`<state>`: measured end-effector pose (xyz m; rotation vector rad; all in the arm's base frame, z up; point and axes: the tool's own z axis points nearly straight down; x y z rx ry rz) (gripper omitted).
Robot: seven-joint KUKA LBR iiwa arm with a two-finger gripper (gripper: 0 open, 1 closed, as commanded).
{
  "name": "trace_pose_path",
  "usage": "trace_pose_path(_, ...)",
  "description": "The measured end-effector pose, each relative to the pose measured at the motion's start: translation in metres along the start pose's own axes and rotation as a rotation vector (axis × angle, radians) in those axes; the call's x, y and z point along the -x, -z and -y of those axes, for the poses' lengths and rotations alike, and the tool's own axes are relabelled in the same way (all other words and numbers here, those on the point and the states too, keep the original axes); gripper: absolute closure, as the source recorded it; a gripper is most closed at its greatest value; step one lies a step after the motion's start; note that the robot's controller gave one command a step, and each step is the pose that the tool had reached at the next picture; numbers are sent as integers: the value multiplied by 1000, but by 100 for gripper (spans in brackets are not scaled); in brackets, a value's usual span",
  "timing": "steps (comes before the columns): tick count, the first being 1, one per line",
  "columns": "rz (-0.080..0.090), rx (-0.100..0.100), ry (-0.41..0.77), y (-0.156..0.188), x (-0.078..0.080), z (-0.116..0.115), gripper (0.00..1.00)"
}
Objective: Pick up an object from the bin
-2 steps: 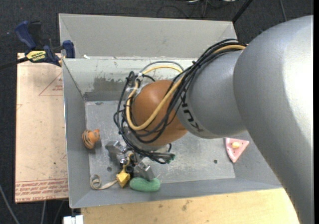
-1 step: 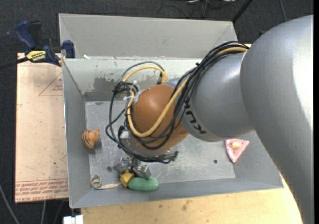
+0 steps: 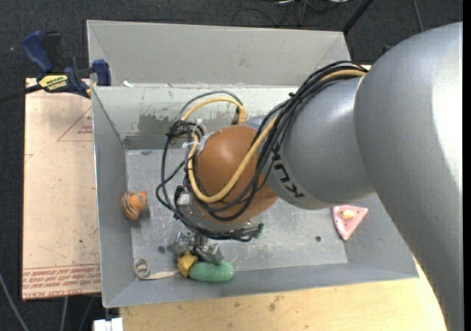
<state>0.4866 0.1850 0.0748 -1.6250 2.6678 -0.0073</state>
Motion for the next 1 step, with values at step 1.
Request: trace_pose_path(1,-13,16,11,40,-4,-2,100)
